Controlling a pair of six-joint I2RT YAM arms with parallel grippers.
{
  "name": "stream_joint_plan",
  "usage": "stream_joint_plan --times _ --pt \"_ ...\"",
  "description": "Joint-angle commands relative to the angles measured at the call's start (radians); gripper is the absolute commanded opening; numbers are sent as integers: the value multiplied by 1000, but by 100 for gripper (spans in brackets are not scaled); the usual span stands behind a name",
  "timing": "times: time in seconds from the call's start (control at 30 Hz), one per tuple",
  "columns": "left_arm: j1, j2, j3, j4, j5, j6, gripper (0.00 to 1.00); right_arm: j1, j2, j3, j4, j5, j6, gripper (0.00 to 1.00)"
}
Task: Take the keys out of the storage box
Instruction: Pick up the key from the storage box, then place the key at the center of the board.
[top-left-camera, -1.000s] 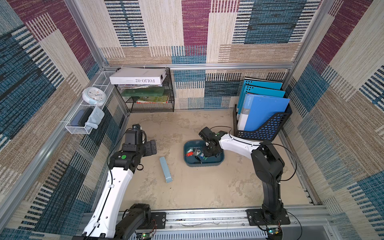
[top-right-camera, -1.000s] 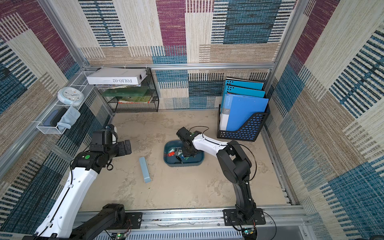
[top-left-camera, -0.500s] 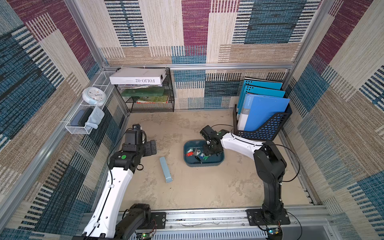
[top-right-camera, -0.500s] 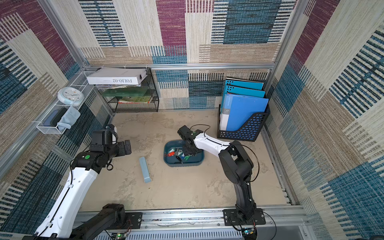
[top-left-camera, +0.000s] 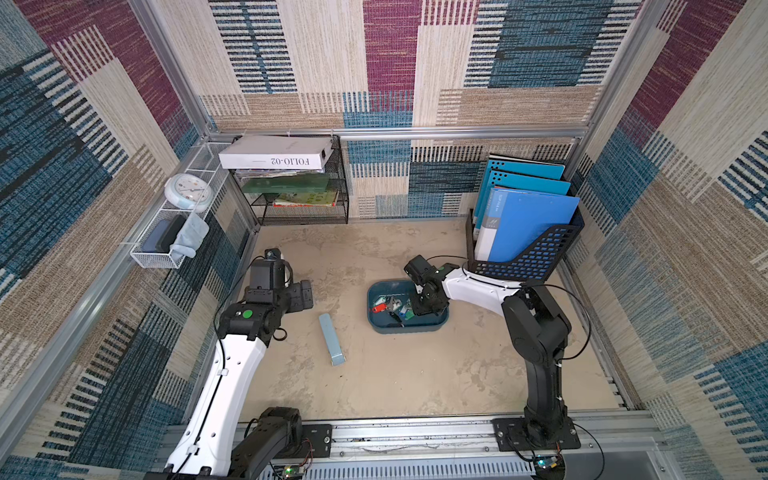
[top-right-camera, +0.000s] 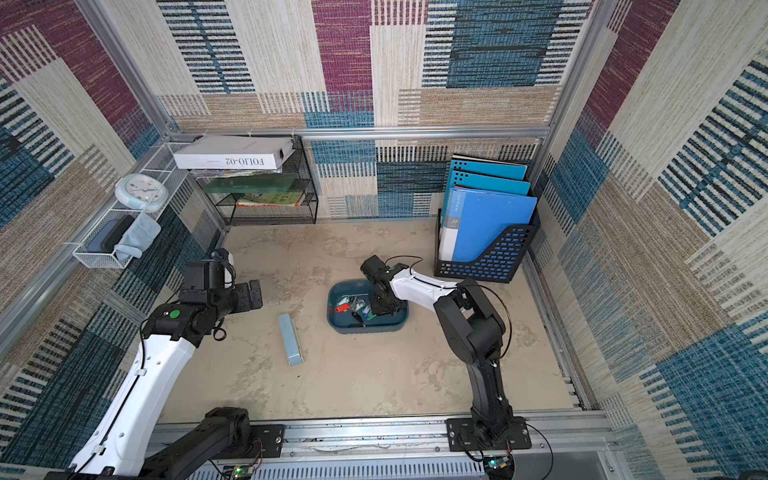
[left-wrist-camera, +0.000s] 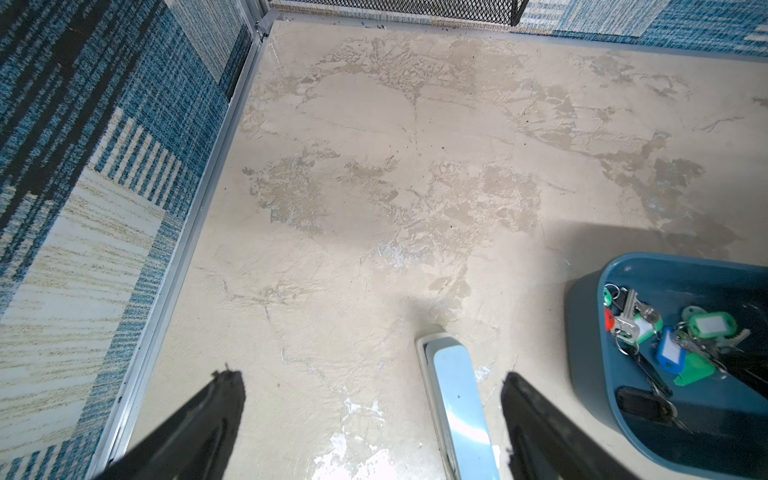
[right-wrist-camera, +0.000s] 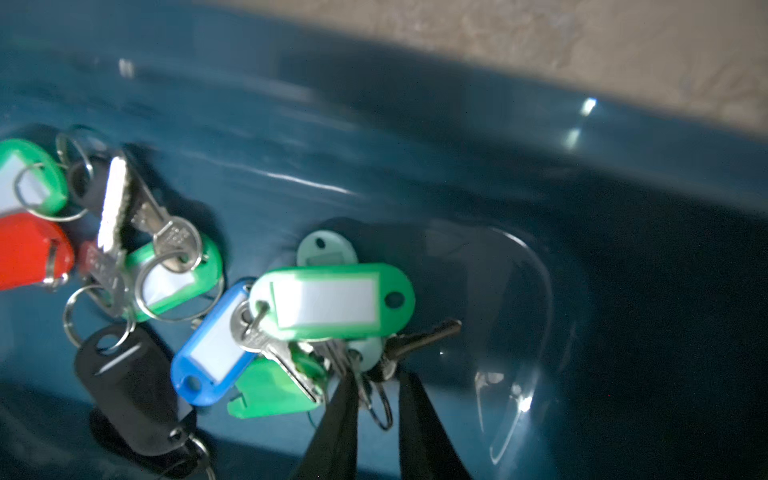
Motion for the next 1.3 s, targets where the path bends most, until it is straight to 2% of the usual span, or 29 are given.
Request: stream_joint_plan --times 0.0,0.1,0.37,0.57,0.73,0.93,1.07,1.27 --pt "2 -3 -2 14 -9 6 99 -2 2 1 15 -11 2 12" --pt "2 -3 -2 13 -13 5 99 -2 -27 11 3 6 8 0" --pt "3 -3 -2 13 -9 5 99 3 -152 82 -45 0 -33 0" --pt "2 -6 -3 11 -6 6 99 13 -216 76 -34 -76 -91 0" --pt "3 -3 -3 12 0 5 99 116 -325 24 61 -236 -231 0" --pt "2 -2 -3 9 4 5 99 240 -425 -139 232 -438 -238 0" --pt "0 -1 -5 7 6 1 99 335 -403 -200 293 -466 -220 0" --pt "2 -3 -6 2 13 -1 99 388 -312 -246 361 -467 -178 0"
